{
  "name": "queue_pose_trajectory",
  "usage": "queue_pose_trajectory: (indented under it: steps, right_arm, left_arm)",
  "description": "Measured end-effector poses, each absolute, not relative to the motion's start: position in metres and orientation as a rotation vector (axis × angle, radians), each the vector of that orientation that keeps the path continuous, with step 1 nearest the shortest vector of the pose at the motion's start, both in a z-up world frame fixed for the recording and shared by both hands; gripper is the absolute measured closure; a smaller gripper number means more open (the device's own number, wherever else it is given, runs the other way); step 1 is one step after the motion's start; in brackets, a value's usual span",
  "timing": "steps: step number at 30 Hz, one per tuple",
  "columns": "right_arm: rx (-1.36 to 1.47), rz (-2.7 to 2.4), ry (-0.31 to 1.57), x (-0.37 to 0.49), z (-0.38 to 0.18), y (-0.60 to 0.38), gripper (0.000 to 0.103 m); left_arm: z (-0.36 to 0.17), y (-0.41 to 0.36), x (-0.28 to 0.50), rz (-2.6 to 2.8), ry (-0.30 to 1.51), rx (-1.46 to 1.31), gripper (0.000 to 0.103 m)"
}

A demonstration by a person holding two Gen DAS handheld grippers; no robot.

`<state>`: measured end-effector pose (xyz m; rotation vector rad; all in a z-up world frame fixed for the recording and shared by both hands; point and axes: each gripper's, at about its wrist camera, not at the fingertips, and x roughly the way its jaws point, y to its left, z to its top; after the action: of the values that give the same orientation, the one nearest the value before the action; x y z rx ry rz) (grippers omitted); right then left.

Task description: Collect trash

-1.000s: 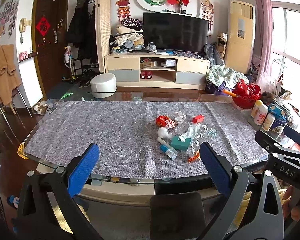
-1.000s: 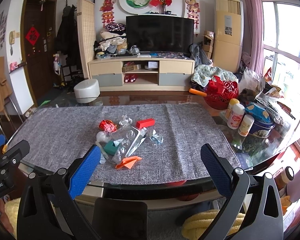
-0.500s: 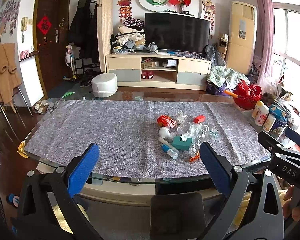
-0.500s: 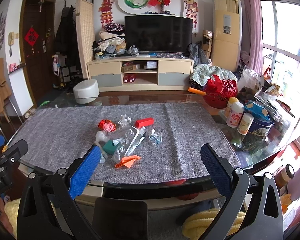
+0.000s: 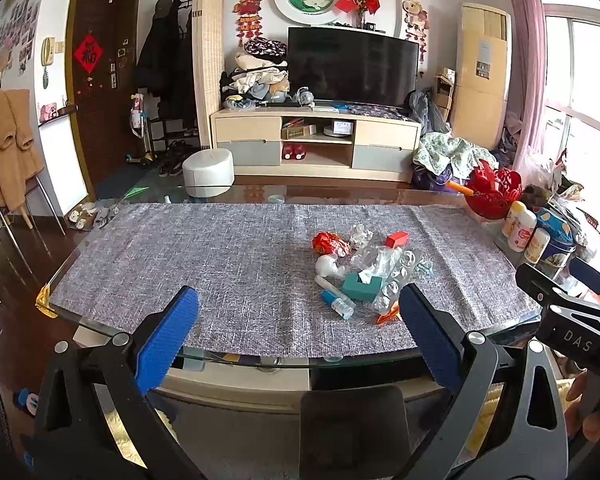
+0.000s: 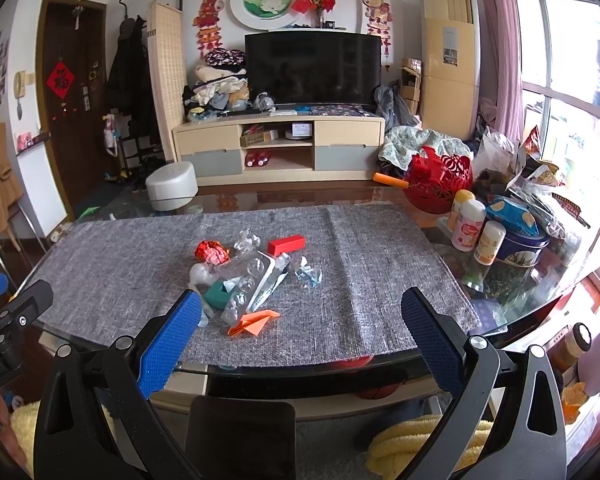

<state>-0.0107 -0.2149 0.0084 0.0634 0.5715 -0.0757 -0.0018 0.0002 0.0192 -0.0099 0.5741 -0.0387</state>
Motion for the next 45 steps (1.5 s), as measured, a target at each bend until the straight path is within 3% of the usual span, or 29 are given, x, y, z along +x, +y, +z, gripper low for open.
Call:
queue_pose_trajectory:
  steps: [16, 34, 42, 45]
  right_arm:
    - [0.083, -0.060, 0.625, 0.001, -0.009, -0.219, 0.003]
    - [0.155, 0.046, 0.860, 0.072, -0.090, -0.217, 0.003]
    - [0.168, 0.096, 0.857, 0.116, -0.093, -0.206, 0.003]
    - [0.166, 0.117, 0.870, 0.131, -0.097, -0.201, 0.009]
  left_arm:
    - [0.007, -0.001, 0.007, -0.029, 0.605, 0.000, 0.008]
    - [-0.072, 0.007, 0.073, -0.005, 0.780, 0.035, 0.008]
    - [-0.096, 0.011, 0.107, -0.068, 0.842, -0.009, 0.008]
    - [-0.102, 0.004, 0.121, -0.103, 0.857, 0.003, 0.010]
